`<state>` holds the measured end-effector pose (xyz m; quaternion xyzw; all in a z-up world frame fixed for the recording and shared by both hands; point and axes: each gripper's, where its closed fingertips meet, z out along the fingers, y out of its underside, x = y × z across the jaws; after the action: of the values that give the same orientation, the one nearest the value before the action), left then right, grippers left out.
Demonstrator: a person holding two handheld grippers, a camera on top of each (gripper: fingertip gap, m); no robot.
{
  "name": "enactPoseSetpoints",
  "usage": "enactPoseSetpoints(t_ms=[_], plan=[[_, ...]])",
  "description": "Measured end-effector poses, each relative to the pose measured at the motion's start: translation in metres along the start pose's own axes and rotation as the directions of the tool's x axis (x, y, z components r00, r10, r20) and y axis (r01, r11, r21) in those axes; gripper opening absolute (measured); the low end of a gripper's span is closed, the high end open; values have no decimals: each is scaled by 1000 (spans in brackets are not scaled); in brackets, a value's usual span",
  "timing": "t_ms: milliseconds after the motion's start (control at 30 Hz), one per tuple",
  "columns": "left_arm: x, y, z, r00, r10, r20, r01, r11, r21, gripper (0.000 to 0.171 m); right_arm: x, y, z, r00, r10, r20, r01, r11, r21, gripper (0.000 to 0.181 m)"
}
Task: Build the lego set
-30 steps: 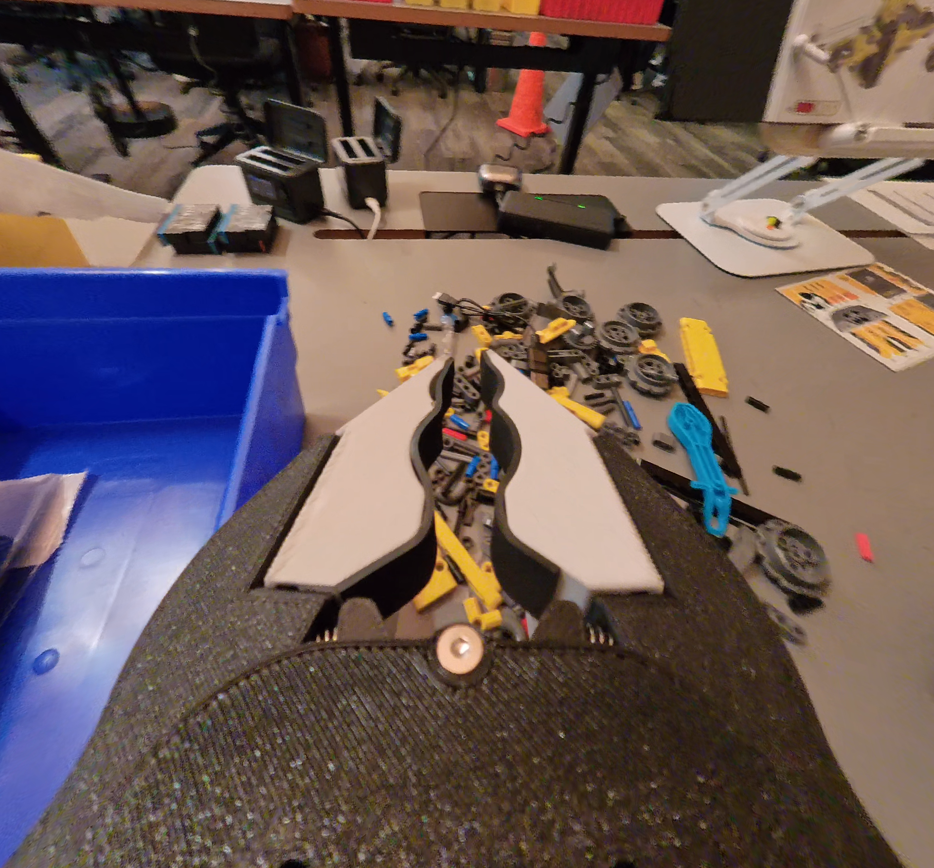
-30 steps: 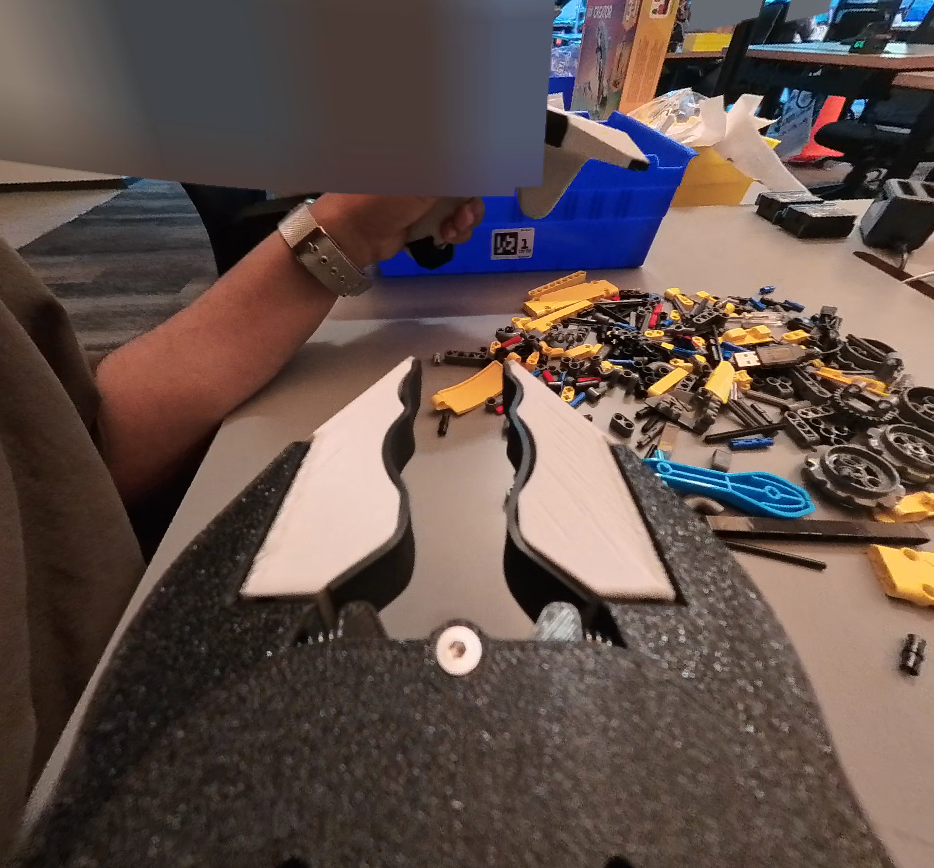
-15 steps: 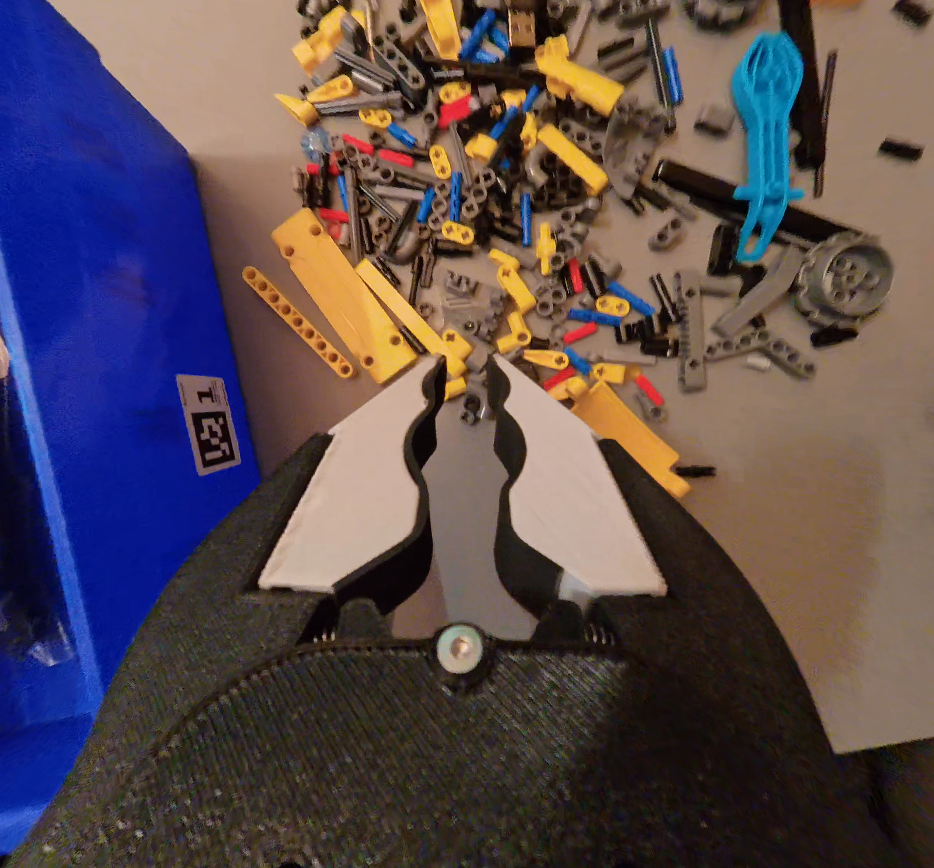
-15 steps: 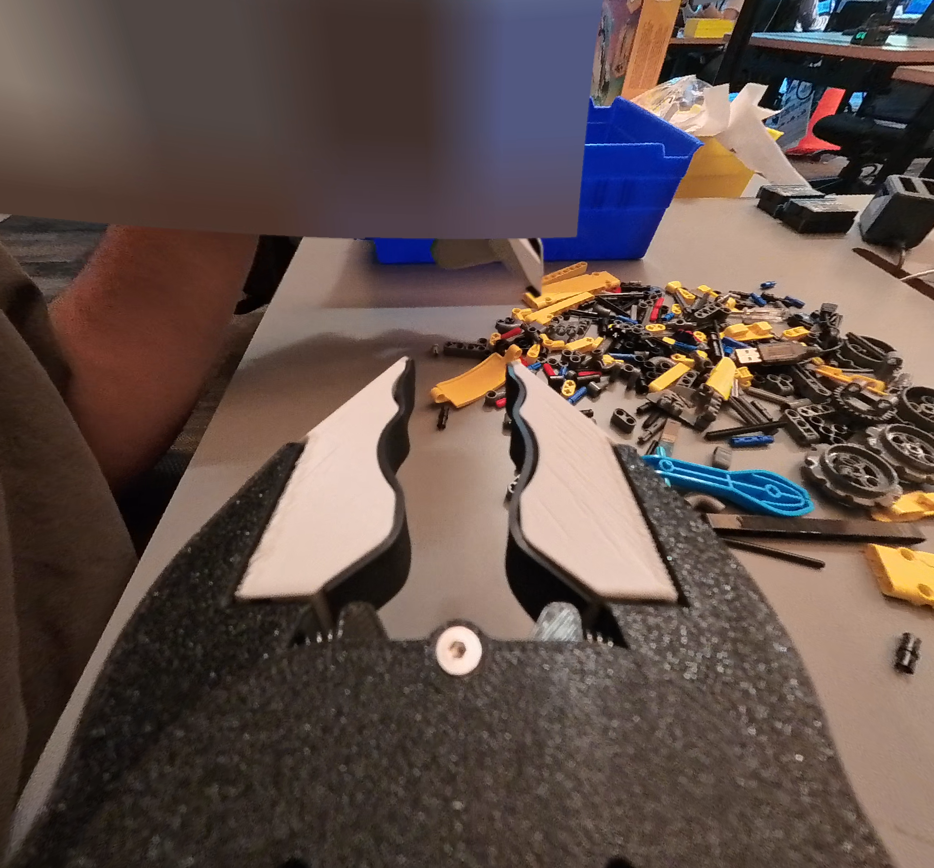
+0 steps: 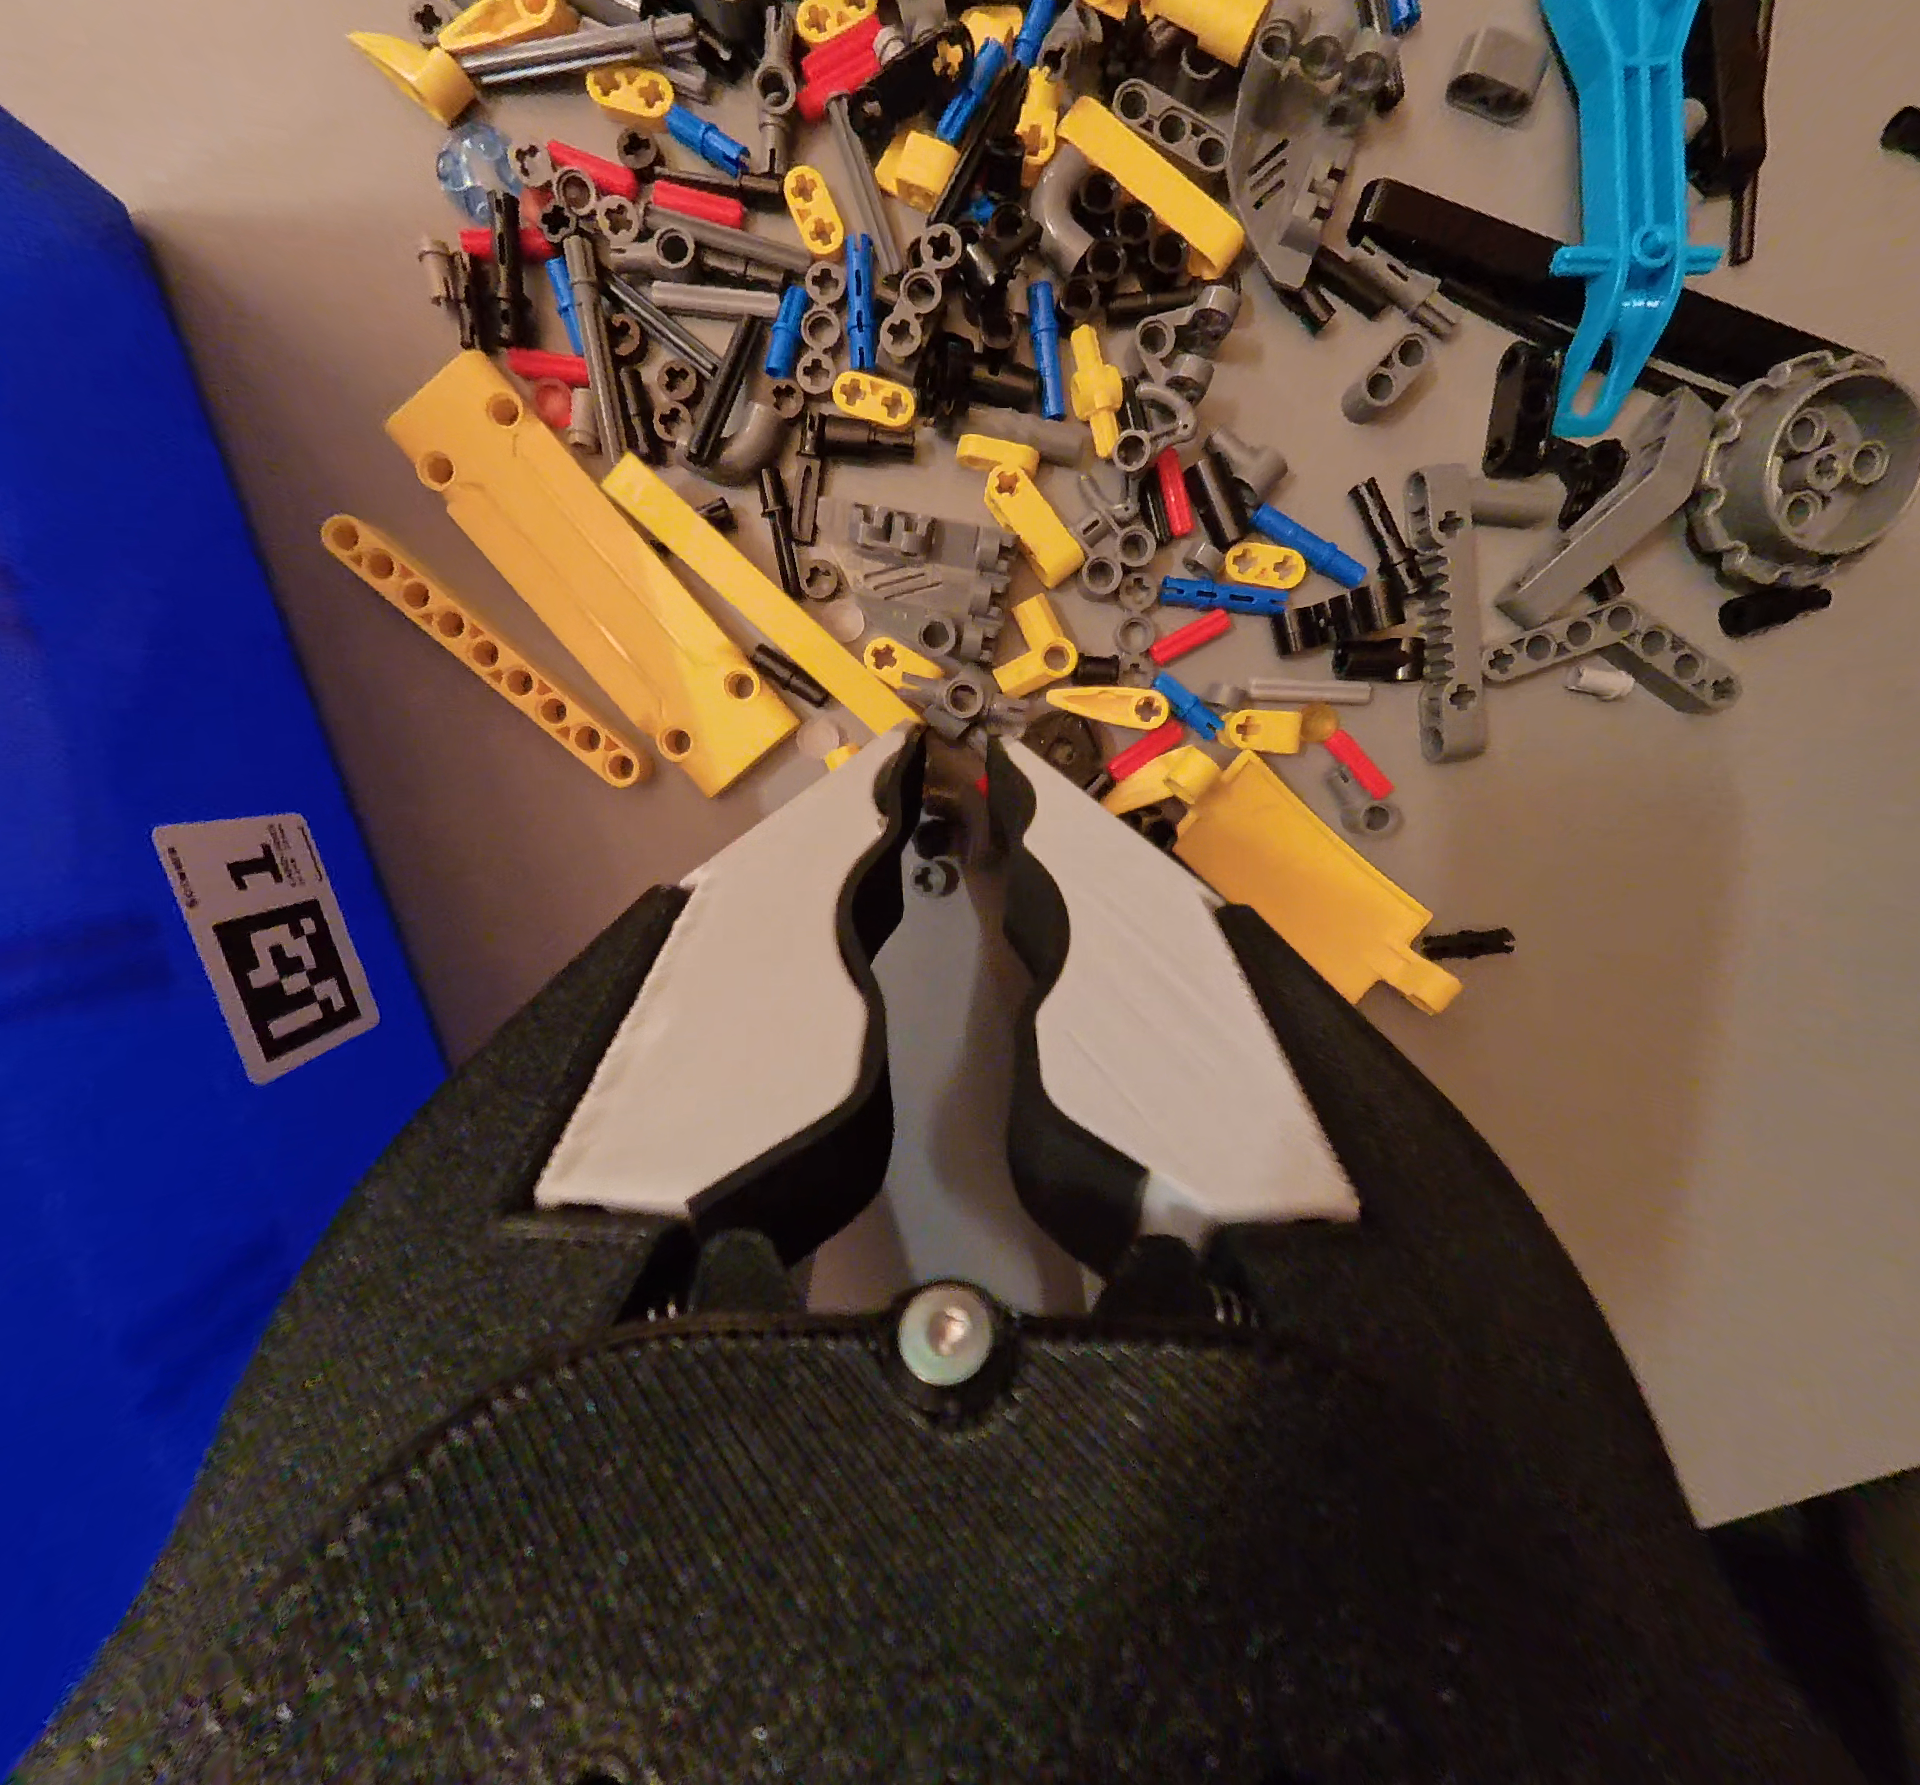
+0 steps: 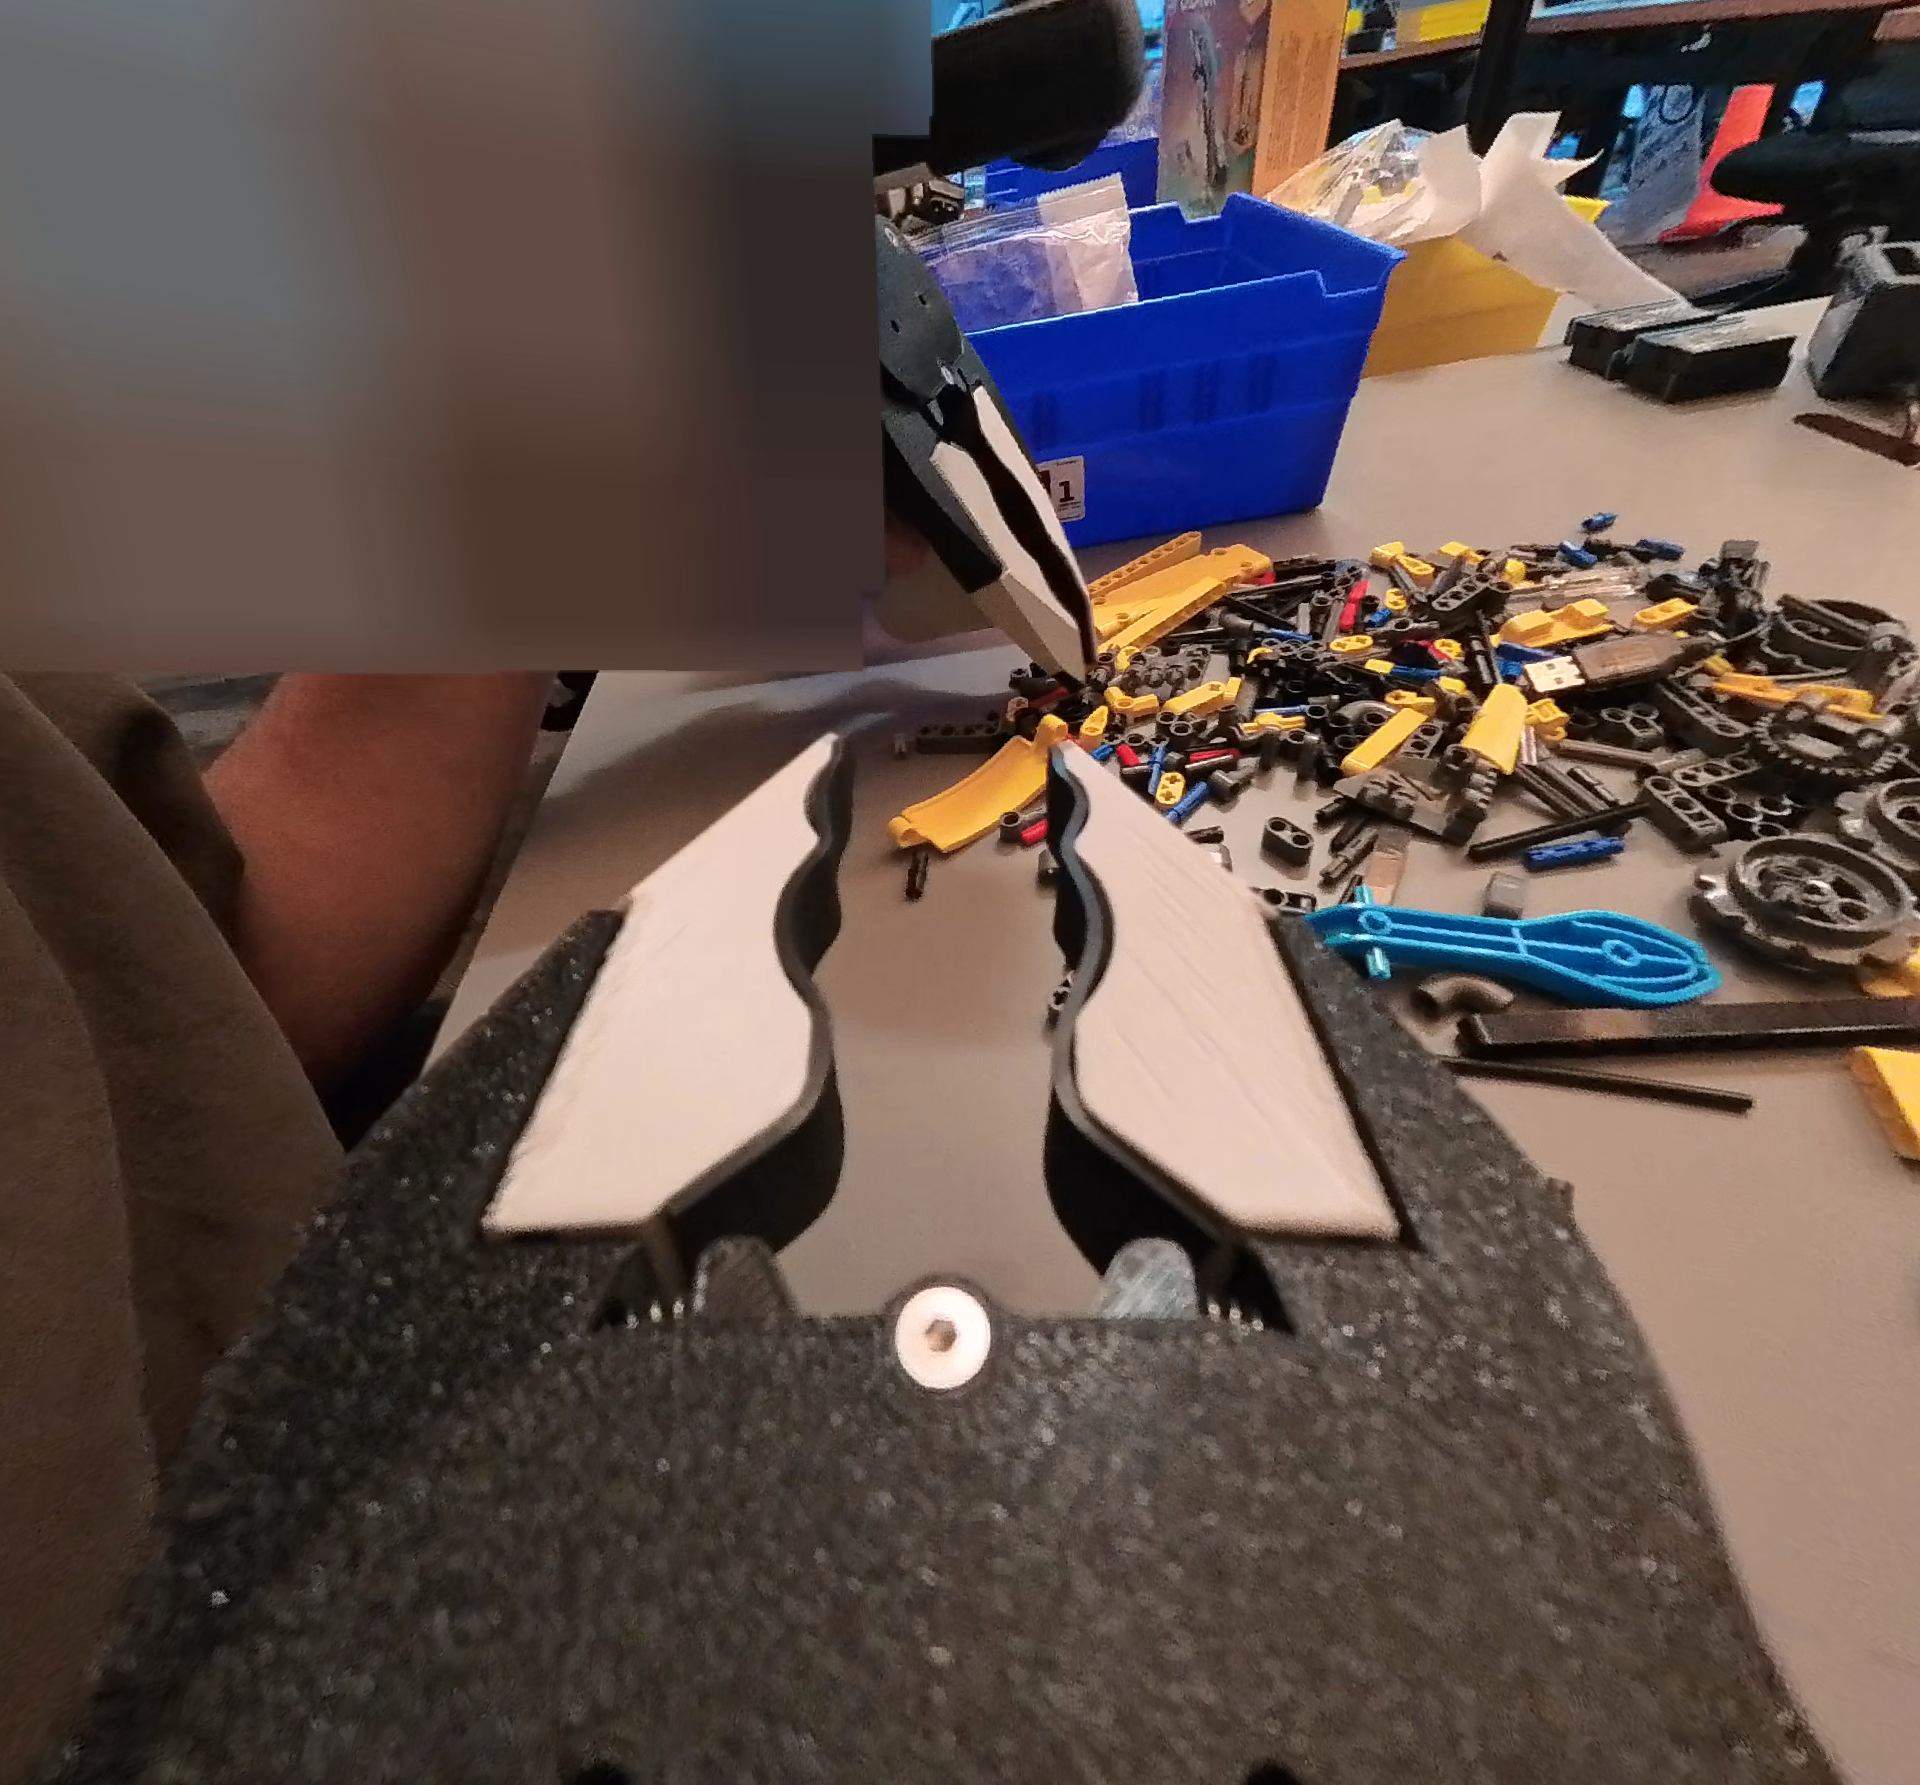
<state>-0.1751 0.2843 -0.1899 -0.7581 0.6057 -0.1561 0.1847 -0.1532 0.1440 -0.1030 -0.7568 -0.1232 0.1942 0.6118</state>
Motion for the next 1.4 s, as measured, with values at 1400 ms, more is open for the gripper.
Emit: enactPoseSetpoints(t_ms=[1400], plan=[[123, -98, -152, 765, 633, -115, -148, 347, 926, 9, -3, 2, 3, 1000, -29, -4, 29, 999, -18, 37]])
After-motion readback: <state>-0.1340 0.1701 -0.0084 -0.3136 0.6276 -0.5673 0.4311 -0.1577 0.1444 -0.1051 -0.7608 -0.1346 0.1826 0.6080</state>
